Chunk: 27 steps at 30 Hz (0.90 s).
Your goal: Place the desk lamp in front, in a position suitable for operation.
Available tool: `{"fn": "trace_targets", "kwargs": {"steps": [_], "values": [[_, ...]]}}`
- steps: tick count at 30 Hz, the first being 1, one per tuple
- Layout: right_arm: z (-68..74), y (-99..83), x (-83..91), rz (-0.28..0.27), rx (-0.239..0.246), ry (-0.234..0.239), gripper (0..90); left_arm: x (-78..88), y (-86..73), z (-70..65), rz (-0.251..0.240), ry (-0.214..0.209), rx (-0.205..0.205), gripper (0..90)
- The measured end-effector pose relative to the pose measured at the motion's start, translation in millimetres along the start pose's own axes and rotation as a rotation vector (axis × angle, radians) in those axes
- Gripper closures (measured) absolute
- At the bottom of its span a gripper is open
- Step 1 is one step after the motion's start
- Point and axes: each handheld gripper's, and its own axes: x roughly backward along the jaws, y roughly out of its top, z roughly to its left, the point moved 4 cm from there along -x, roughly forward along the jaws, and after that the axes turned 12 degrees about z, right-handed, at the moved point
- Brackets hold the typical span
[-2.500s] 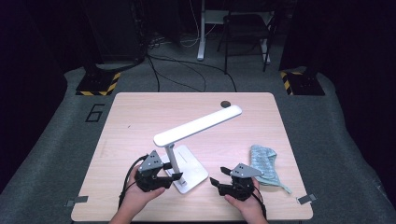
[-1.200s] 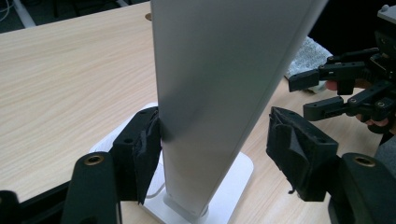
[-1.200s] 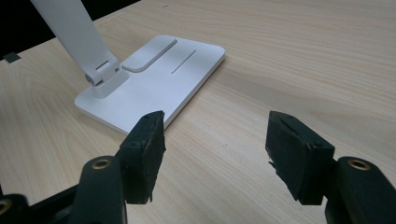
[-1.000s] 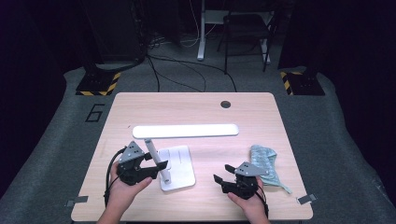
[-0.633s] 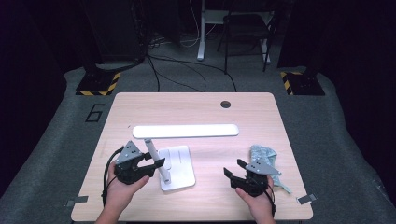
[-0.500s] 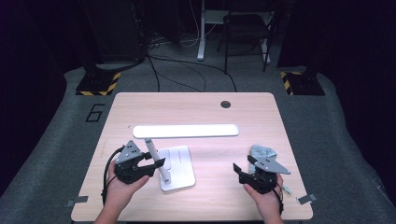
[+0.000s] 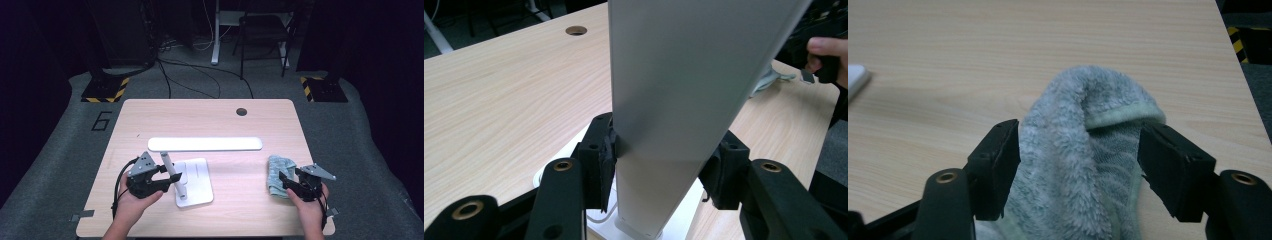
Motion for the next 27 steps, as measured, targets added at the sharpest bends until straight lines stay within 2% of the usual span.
{"fn": "trace_targets", "kwargs": {"steps": [2, 8, 12, 15, 19, 27], "values": [[-0.6, -2.8, -5.7, 0.034, 0.02, -0.015, 33.7, 0.3, -0.3, 0.2, 0.003, -0.007, 0.002, 53.6], [-4.7, -9.2, -18.0, 0.08, -0.017, 0.001, 33.5, 0.2, -0.1, 0.9, -0.007, -0.013, 0.01, 52.8], [-9.4, -13.3, -25.5, 0.138, -0.041, 0.027, 32.6, 0.5, -0.5, 1.1, -0.007, -0.014, 0.013, 52.6], [-9.6, -14.7, -28.2, 0.148, -0.03, 0.037, 32.6, 0.8, -0.6, 1.5, -0.006, -0.019, 0.012, 52.5], [-8.0, -15.1, -30.1, 0.149, -0.008, 0.027, 32.1, 0.8, -0.6, 1.5, -0.008, -0.021, 0.012, 52.3], [-8.0, -15.6, -34.7, 0.186, -0.039, 0.027, 29.3, 0.5, -0.6, 1.6, -0.014, -0.022, 0.016, 52.1]]}}
